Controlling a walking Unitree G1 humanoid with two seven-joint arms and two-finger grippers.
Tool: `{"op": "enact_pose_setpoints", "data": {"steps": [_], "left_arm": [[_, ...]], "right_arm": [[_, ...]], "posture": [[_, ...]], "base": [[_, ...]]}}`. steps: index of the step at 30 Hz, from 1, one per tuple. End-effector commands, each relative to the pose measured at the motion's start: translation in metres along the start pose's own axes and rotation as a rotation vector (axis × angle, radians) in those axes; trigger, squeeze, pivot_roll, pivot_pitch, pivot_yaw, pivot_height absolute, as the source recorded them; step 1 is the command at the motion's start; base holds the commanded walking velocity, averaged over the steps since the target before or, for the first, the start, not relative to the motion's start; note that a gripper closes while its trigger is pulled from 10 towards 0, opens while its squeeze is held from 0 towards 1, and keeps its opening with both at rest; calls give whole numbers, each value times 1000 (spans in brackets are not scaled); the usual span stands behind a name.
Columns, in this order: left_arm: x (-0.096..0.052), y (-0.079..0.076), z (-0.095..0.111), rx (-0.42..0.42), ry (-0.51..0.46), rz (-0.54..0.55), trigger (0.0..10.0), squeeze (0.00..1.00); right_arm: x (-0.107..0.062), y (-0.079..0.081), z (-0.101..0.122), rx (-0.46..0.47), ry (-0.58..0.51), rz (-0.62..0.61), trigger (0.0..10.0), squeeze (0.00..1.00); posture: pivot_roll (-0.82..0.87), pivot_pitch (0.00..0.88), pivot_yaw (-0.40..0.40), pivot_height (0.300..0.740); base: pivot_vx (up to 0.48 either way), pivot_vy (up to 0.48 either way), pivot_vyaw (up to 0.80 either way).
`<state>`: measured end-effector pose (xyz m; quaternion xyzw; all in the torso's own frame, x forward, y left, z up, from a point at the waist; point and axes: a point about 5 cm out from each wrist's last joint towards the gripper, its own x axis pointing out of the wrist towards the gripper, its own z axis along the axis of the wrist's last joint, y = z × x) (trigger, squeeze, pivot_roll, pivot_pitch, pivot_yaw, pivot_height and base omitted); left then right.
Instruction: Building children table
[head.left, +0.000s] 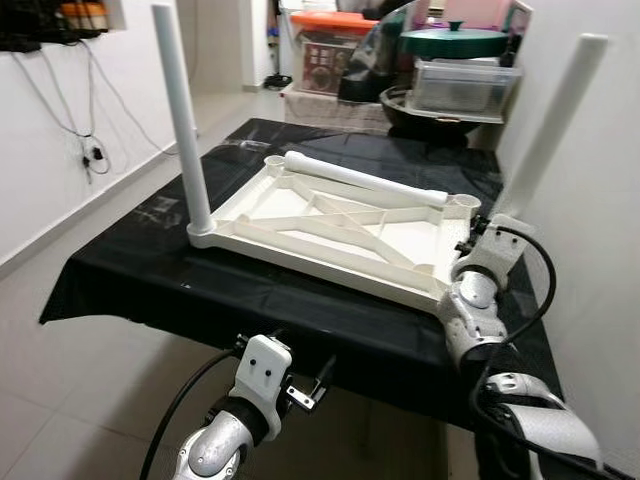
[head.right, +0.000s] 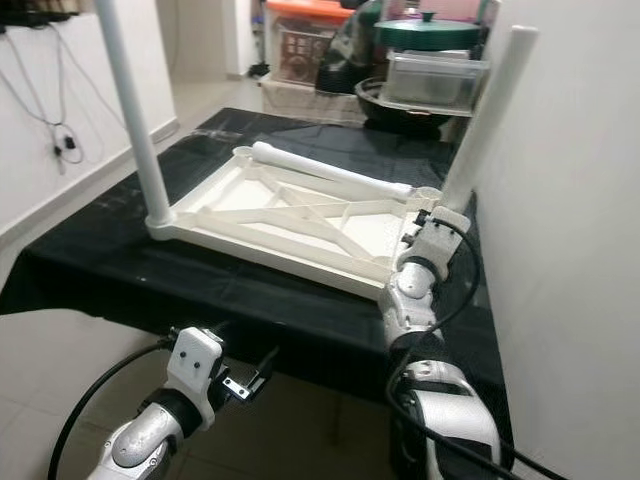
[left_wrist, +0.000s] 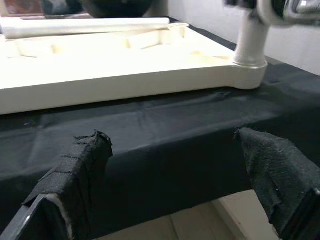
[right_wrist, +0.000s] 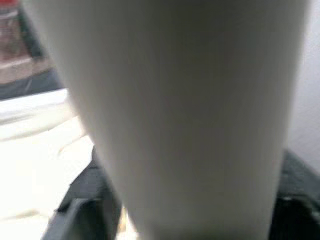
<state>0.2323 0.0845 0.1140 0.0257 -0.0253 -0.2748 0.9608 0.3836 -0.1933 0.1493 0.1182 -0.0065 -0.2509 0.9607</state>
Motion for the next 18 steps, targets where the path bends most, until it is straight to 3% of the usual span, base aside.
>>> {"op": "enact_pose_setpoints", "data": {"steps": [1, 3, 5, 7, 8, 11, 13, 14, 16, 17, 18], "left_arm": [[-2, 0, -5, -3, 23, 0, 10000, 0], [-2, 0, -6, -3, 24, -1, 10000, 0], [-2, 0, -6, -4, 24, -1, 10000, 0], [-1, 0, -6, -5, 24, -4, 10000, 0], [-1, 0, -6, -5, 24, -4, 10000, 0], [-1, 0, -5, -4, 24, -4, 10000, 0], [-1, 1, -5, -3, 23, -3, 10000, 0], [-1, 1, -5, -3, 23, -3, 10000, 0], [-1, 1, -5, -3, 23, -2, 10000, 0], [-1, 1, -5, -3, 23, -2, 10000, 0], [-1, 1, -5, -3, 23, -2, 10000, 0]], "right_arm": [[-6, 17, -5, 21, 11, 143, 10000, 0], [-8, 26, -3, 69, 14, 270, 10000, 0], [-8, 28, -3, 81, 17, 311, 10000, 0], [-10, 35, -3, 129, 55, 487, 10000, 0], [-10, 35, -3, 129, 55, 487, 10000, 0], [-13, 45, 5, 194, 105, 784, 10000, 0], [-19, 50, 9, 185, 125, 995, 10000, 0], [-19, 50, 9, 185, 125, 995, 10000, 0], [-29, 53, 10, 153, 146, 1188, 10000, 0], [-29, 53, 10, 153, 146, 1188, 10000, 0], [-35, 55, 10, 149, 163, 1280, 10000, 0]], "posture": [[211, 0, -58, 740], [207, 0, -52, 740], [206, 0, -52, 740], [212, 0, -55, 740], [212, 0, -55, 740], [213, 0, -54, 740], [213, 0, -56, 740], [213, 0, -56, 740], [213, 0, -57, 740], [213, 0, -57, 740], [212, 0, -56, 740]], "base": [[0, 0, 0], [0, 0, 0], [0, 0, 0], [0, 0, 0], [0, 0, 0], [0, 0, 0], [0, 0, 0], [0, 0, 0], [0, 0, 0], [0, 0, 0], [0, 0, 0]]}}
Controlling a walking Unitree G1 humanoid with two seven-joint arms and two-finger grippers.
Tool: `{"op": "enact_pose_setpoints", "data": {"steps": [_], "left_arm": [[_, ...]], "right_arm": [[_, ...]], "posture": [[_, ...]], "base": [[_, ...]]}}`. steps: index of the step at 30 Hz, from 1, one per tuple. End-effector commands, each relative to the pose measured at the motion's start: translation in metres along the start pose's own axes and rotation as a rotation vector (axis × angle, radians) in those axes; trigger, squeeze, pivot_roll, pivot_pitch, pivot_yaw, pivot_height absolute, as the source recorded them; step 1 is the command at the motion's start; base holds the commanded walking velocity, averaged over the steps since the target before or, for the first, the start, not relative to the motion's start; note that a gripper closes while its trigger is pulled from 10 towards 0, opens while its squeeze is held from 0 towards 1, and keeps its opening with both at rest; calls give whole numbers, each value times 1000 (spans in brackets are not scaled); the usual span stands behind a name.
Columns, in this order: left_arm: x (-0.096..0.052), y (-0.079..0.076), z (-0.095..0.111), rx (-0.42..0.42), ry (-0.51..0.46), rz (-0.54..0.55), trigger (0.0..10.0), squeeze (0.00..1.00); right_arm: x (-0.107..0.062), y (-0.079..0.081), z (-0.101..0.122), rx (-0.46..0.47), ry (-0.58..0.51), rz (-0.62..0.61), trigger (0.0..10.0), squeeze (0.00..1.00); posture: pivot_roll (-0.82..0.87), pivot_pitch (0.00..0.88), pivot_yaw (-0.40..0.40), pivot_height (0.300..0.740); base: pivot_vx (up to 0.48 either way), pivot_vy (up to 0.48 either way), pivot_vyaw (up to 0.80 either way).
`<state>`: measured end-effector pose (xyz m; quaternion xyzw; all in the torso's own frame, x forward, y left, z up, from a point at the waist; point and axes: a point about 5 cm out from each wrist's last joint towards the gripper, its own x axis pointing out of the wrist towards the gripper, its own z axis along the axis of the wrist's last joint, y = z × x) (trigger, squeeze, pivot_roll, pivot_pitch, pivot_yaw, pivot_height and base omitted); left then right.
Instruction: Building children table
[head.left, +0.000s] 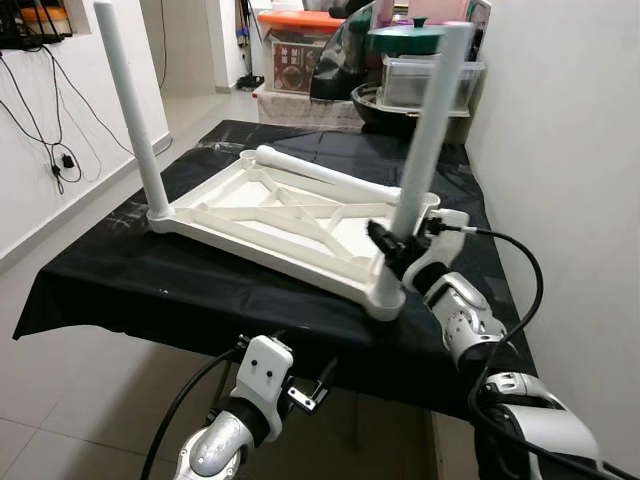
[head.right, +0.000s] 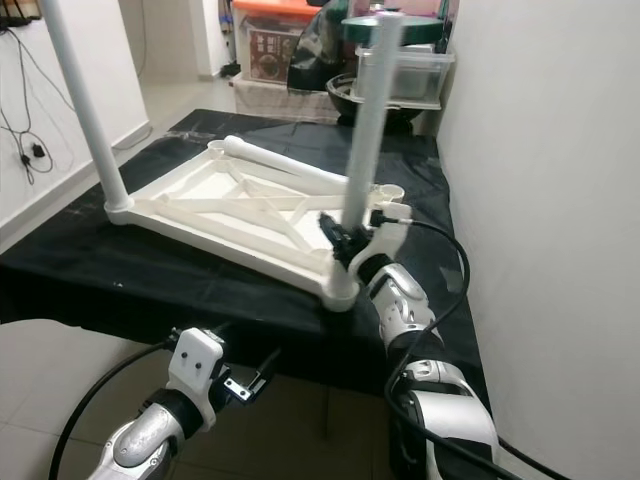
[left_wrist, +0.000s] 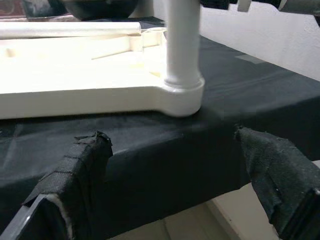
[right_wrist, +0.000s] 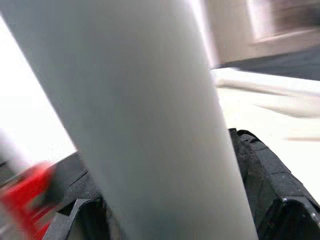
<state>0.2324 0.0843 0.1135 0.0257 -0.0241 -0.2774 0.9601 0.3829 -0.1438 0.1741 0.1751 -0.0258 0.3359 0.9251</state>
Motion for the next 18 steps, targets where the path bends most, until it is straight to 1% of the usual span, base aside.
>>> {"op": "enact_pose_setpoints", "data": {"steps": [1, 2, 3, 5, 6, 7, 10, 11, 12, 13, 16, 17, 18], "left_arm": [[-1, 1, -4, -2, 20, 3, 10000, 0], [-1, 1, -4, -2, 20, 3, 10000, 0], [-1, 1, -4, -2, 21, 3, 10000, 0], [-1, 1, -4, -2, 21, 2, 10000, 0], [-1, 1, -4, -2, 21, 2, 10000, 0], [-1, 1, -4, -3, 21, 2, 10000, 0], [-1, 1, -4, -3, 20, 2, 10000, 0], [-1, 1, -4, -2, 20, 3, 10000, 0], [-1, 1, -4, -2, 20, 3, 10000, 0], [-1, 1, -4, -2, 20, 5, 10000, 0], [-1, 1, -4, -2, 20, 5, 10000, 0], [-1, 1, -4, -2, 19, 6, 10000, 0], [-1, 1, -4, -3, 19, 6, 10000, 0]], "right_arm": [[3, 16, -6, 19, 44, 175, 10000, 0], [3, 16, -6, 19, 44, 175, 10000, 0], [3, 24, -10, 10, 71, 277, 10000, 0], [5, 38, -18, 8, 115, 416, 10000, 0], [5, 38, -18, 8, 115, 416, 10000, 0], [6, 43, -21, 6, 128, 455, 10000, 0], [8, 45, -23, 1, 135, 468, 10000, 0], [13, 46, -25, -5, 141, 436, 2118, 0], [13, 46, -25, -5, 141, 436, 2118, 0], [17, 46, -25, -34, 132, 382, 0, 0], [17, 46, -25, -34, 132, 382, 0, 0], [22, 41, -24, -52, 123, 271, 0, 0], [23, 28, -21, -79, 107, 83, 0, 0]], "posture": [[212, 0, -56, 740], [212, 0, -56, 740], [209, 0, -53, 740], [214, 0, -55, 740], [214, 0, -55, 740], [214, 0, -55, 740], [217, 0, -54, 740], [220, 0, -59, 740], [220, 0, -59, 740], [218, 0, -58, 740], [218, 0, -58, 740], [216, 0, -56, 740], [213, 0, -56, 740]], "base": [[0, 0, 0], [0, 0, 0], [0, 0, 0], [0, 0, 0], [0, 0, 0], [0, 0, 0], [0, 0, 0], [0, 0, 0], [0, 0, 0], [0, 0, 0], [0, 0, 0], [0, 0, 0], [0, 0, 0]]}}
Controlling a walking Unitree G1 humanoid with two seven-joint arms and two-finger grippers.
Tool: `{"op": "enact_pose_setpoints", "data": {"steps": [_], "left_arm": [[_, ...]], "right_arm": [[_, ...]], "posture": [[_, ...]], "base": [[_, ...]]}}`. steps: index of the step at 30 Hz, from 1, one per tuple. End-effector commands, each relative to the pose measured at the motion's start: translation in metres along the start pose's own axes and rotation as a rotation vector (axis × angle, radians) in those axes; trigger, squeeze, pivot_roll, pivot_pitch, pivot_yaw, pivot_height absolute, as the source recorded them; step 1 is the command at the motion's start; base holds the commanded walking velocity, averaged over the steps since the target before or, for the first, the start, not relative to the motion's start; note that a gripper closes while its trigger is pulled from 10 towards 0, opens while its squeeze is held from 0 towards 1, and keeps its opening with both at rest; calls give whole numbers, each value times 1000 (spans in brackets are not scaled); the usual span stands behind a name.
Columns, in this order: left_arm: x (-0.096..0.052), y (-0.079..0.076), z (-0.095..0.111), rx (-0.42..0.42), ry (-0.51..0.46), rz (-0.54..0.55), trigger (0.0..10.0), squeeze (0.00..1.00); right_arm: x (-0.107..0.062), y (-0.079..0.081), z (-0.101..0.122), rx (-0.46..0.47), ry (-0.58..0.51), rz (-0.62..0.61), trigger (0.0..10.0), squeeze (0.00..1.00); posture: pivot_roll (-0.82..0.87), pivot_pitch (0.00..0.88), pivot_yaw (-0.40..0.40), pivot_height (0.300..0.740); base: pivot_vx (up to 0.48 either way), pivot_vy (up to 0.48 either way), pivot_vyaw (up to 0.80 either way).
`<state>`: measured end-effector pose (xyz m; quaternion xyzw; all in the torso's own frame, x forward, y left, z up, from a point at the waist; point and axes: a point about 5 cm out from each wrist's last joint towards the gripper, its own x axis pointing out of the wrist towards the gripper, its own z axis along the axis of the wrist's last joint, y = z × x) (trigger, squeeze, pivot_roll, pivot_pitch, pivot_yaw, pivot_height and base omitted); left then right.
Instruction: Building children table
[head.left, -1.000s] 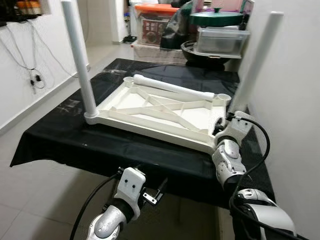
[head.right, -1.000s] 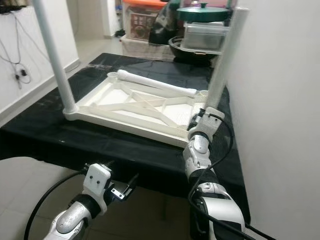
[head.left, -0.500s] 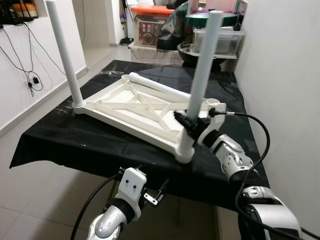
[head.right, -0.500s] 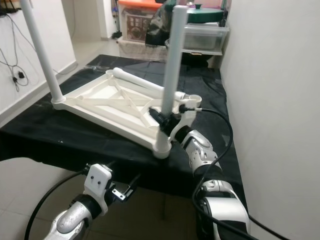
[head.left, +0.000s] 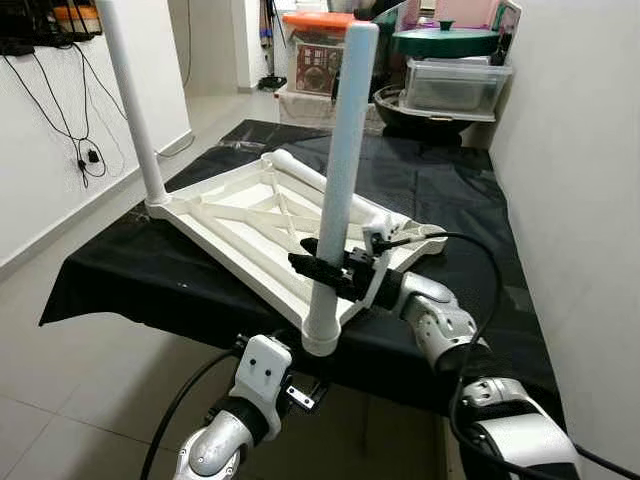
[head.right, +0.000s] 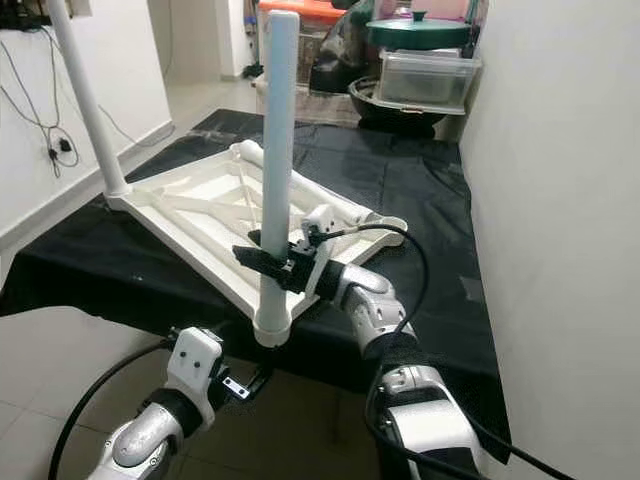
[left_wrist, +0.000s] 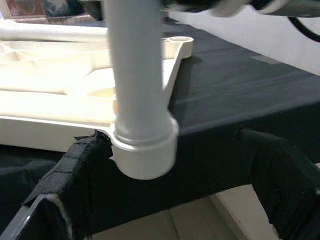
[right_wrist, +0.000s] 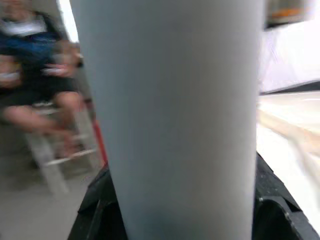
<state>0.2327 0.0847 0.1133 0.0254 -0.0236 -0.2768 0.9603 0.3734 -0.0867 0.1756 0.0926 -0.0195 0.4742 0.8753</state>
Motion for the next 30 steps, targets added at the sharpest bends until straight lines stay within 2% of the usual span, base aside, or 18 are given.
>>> {"op": "enact_pose_setpoints", "data": {"steps": [1, 2, 3, 4, 7, 9, 10, 12, 13, 15, 16, 20, 21, 22, 26, 27, 29, 30], "left_arm": [[-1, 1, -4, -2, 19, 5, 10000, 0], [-1, 1, -4, -2, 19, 5, 10000, 0], [-1, 1, -4, -3, 19, 4, 10000, 0], [-1, 1, -4, -3, 19, 4, 10000, 0], [-1, 1, -3, -4, 19, 3, 10000, 0], [-1, 1, -3, -4, 19, 3, 10000, 0], [-1, 1, -3, -4, 18, 3, 10000, 0], [-1, 1, -3, -4, 18, 3, 10000, 0], [-1, 1, -3, -3, 18, 2, 10000, 0], [-1, 1, -3, -3, 18, 2, 10000, 0], [-1, 1, -3, -3, 19, 2, 10000, 0], [-1, 1, -3, -3, 19, 2, 10000, 0], [-1, 1, -3, -3, 19, 2, 10000, 0], [-1, 1, -3, -3, 20, 1, 10000, 0], [-1, 1, -3, -2, 20, 1, 10000, 0], [-1, 1, -4, -1, 19, 1, 10000, 0], [-1, 1, -4, -1, 19, 1, 10000, 0], [0, 2, -4, -1, 20, 2, 10000, 0]], "right_arm": [[-9, -17, -6, 57, -1, -207, 0, 0], [-9, -17, -6, 57, -1, -207, 0, 0], [-18, -32, -4, 50, -1, -407, 0, 0], [-18, -32, -4, 50, -1, -407, 0, 0], [-66, -72, 3, 42, -8, -937, 0, 0], [-66, -72, 3, 42, -8, -937, 0, 0], [-93, -86, 5, 20, -4, -1154, 0, 0], [-93, -86, 5, 20, -4, -1154, 0, 0], [-120, -95, 7, 2, 1, -1372, 0, 0], [-120, -95, 7, 2, 1, -1372, 0, 0], [-141, -99, 7, -17, 1, -1543, 0, 0], [-141, -99, 7, -17, 1, -1543, 0, 0], [-158, -99, 6, -19, -8, -1697, 0, 0], [-164, -98, 4, -21, -13, -1805, 0, 0], [-167, -97, 4, -28, -10, -1872, 0, 0], [-170, -97, 4, -24, -2, -1940, 9216, 0], [-170, -97, 4, -24, -2, -1940, 9216, 0], [-167, -97, 4, -20, -4, -1909, 10000, 1000]], "posture": [[213, 0, -56, 740], [213, 0, -56, 740], [212, 0, -55, 740], [212, 0, -55, 740], [215, 0, -56, 740], [215, 0, -56, 740], [214, 0, -56, 740], [214, 0, -56, 740], [213, 0, -55, 740], [213, 0, -55, 740], [213, 0, -55, 740], [213, 0, -55, 740], [213, 0, -52, 740], [214, 0, -51, 740], [217, 0, -54, 740], [217, 0, -55, 740], [217, 0, -55, 740], [211, 0, -54, 740]], "base": [[0, 0, 0], [0, 0, 0], [0, 0, 0], [0, 0, 0], [0, 0, 0], [0, 0, 0], [0, 0, 0], [0, 0, 0], [0, 0, 0], [0, 0, 0], [0, 0, 0], [0, 0, 0], [0, 0, 0], [0, 0, 0], [0, 0, 0], [0, 0, 0], [0, 0, 0], [0, 0, 0]]}}
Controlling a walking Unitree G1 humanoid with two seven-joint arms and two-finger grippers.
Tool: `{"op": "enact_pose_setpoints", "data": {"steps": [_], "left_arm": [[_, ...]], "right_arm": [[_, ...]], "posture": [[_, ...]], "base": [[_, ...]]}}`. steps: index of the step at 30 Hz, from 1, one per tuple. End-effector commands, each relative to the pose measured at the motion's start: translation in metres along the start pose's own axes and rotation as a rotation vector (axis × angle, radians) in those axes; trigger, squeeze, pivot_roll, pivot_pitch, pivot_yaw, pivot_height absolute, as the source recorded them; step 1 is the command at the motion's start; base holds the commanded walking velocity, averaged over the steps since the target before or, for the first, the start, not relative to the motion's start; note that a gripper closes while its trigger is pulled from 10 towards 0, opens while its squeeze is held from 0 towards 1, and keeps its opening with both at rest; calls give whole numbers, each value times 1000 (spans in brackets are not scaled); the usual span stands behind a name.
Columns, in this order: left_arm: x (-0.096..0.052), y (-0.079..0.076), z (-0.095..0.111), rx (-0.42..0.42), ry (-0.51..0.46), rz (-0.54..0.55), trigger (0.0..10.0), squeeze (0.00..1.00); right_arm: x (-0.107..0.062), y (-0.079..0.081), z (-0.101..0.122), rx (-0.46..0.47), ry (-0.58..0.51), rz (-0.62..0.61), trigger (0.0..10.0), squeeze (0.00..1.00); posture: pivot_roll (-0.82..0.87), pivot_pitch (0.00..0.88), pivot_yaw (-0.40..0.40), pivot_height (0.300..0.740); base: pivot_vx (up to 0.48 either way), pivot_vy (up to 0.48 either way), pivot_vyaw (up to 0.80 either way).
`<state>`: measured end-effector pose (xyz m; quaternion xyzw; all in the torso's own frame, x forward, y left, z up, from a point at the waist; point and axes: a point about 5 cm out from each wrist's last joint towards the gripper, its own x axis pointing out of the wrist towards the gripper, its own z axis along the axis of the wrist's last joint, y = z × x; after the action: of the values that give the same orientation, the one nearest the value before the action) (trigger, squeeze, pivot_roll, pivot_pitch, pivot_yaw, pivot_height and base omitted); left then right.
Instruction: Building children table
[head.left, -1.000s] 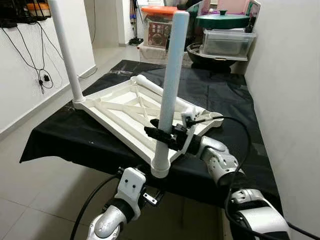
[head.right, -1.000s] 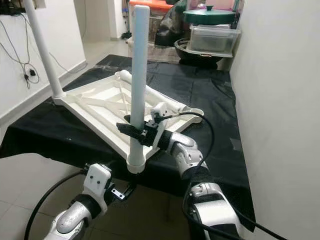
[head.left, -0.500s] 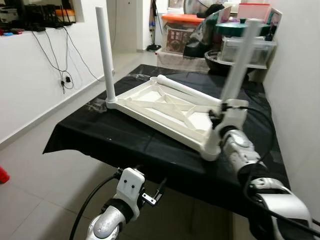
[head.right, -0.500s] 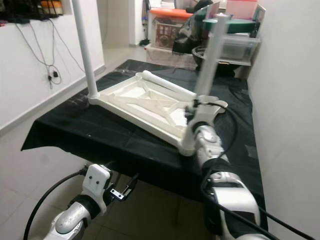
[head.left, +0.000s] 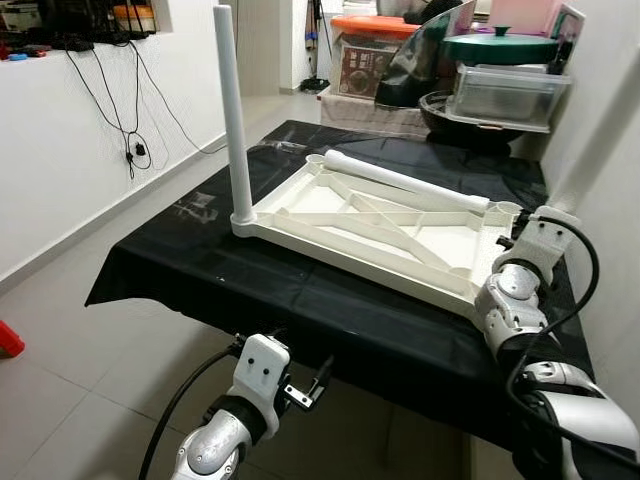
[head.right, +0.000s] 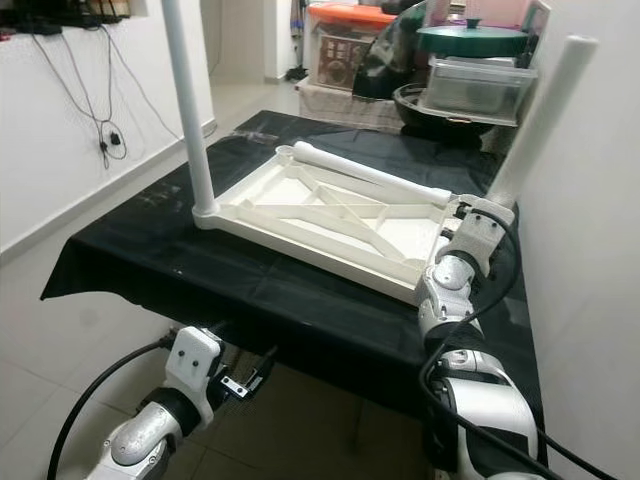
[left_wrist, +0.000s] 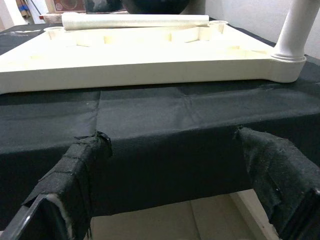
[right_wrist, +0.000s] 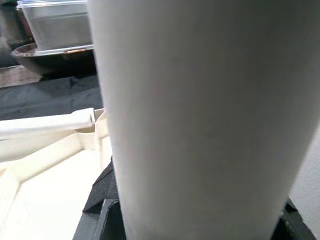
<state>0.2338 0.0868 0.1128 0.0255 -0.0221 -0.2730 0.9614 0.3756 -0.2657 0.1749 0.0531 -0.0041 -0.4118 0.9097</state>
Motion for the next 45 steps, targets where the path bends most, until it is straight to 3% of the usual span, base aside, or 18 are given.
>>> {"op": "enact_pose_setpoints", "data": {"steps": [1, 5, 6, 18, 21, 29, 31, 33, 37, 39, 45], "left_arm": [[0, -1, -3, -1, 17, -6, 10000, 0], [0, 0, -3, -2, 17, -6, 10000, 0], [0, -1, -3, -3, 17, -6, 10000, 0], [0, 0, -3, -5, 18, -5, 10000, 0], [1, 0, -4, -5, 20, -4, 10000, 0], [2, 2, -5, -1, 25, 2, 10000, 0], [2, 4, -7, 8, 38, 21, 10000, 0], [2, 6, -8, 13, 47, 33, 10000, 0], [2, 6, -8, 13, 46, 34, 10000, 0], [2, 7, -9, 13, 49, 42, 10000, 0], [2, 10, -10, 6, 45, 65, 10000, 0]], "right_arm": [[1, -20, -28, -33, 119, -72, 10000, 1000], [-5, -10, -31, -36, 108, -29, 10000, 1000], [-11, -5, -36, -44, 103, 0, 10000, 0], [-33, 5, -45, -60, 47, 125, 10000, 0], [-65, 4, -58, -83, 75, 274, 10000, 0], [-88, -2, -64, -120, 100, 361, 10000, 0], [-104, -5, -65, -193, 32, 468, 10000, 0], [-124, -5, -69, -189, 14, 611, 10000, 0], [-130, -3, -71, -181, 7, 654, 10000, 0], [-145, -2, -74, -189, 7, 727, 10000, 0], [-151, 3, -72, -190, -2, 785, 10000, 0]], "posture": [[211, 0, -54, 740], [211, 0, -55, 740], [211, 0, -54, 740], [189, 0, -52, 740], [180, 0, -56, 740], [176, 0, -59, 740], [171, 0, -56, 740], [165, 0, -50, 740], [164, 0, -48, 740], [161, 0, -42, 740], [163, 0, -42, 740]], "base": [[0, 0, 0], [0, 0, 0], [0, 0, 0], [0, 0, 0], [0, 0, 0], [0, 0, 0], [0, 0, 0], [0, 0, 0], [0, 0, 0], [0, 0, -800], [0, 0, -800]]}}
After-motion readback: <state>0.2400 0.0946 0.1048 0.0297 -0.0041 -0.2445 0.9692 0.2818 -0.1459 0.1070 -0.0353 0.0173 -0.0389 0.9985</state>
